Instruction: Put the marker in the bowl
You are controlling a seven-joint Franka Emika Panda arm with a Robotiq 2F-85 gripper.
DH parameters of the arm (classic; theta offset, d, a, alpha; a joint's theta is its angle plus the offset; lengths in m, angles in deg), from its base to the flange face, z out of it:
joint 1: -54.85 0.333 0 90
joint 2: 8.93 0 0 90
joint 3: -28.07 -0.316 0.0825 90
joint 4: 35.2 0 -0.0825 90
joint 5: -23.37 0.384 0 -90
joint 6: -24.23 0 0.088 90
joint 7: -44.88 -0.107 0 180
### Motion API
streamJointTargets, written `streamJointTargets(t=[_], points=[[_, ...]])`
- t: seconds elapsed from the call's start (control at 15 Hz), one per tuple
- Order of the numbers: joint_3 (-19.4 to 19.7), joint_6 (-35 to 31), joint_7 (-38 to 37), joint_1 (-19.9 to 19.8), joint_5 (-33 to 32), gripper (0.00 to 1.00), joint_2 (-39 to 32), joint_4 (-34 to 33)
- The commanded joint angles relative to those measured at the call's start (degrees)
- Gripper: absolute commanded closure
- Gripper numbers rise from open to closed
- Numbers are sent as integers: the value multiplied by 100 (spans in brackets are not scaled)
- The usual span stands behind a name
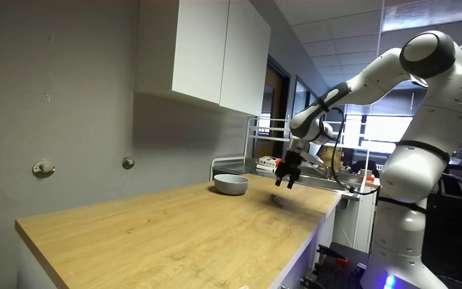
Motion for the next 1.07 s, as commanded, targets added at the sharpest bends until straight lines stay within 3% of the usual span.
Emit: streamJointTargets(t=[0.0,0.4,1.0], points=[[-257,517,-524,-197,201,0,-685,-548],[-667,1203,-1265,-239,231,0,-1239,-1009],[-926,1320,-2535,-324,-34,0,-2240,-1842]])
